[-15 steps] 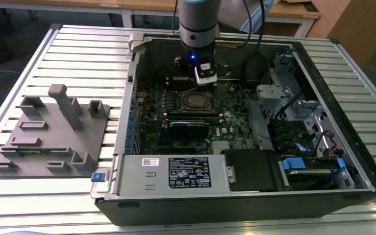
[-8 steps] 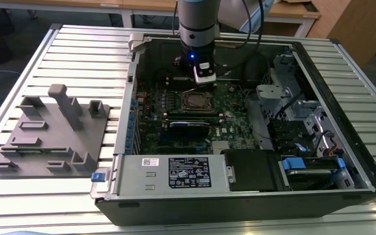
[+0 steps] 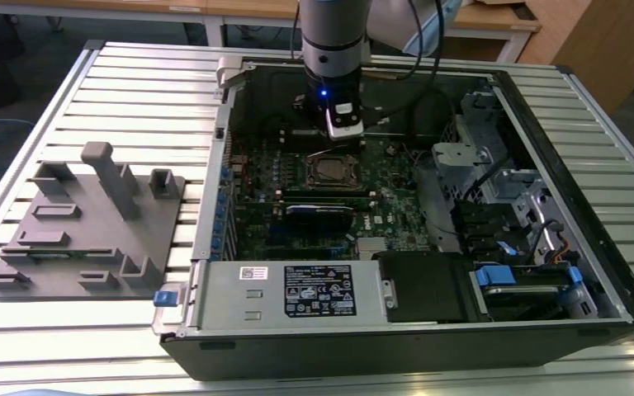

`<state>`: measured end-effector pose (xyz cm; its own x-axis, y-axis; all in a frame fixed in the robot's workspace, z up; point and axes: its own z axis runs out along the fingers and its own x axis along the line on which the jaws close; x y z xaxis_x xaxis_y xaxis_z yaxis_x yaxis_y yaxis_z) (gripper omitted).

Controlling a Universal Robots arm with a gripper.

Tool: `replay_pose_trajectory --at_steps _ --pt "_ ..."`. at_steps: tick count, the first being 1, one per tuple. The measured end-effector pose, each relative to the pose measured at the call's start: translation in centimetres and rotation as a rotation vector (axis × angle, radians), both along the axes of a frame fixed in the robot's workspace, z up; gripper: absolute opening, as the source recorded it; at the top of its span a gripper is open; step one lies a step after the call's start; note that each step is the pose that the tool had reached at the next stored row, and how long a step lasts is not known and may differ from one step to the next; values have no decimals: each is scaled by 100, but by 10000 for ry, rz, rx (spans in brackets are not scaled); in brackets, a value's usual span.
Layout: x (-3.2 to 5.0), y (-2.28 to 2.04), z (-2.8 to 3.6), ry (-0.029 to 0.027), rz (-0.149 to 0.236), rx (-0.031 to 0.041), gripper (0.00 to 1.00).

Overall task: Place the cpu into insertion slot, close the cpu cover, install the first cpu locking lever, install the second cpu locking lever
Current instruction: 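Install the first cpu locking lever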

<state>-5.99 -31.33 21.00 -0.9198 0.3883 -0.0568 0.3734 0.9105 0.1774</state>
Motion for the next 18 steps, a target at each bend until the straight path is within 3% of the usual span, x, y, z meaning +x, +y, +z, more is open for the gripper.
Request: replay_pose_trajectory --at_steps 3,5,10,18 --pt "0 7 -8 2 -27 -69 10" --pt "2 27 -23 1 -70 -176 10" --pt "6 42 -31 1 -96 -235 10" --pt "31 58 -40 1 -153 -267 10"
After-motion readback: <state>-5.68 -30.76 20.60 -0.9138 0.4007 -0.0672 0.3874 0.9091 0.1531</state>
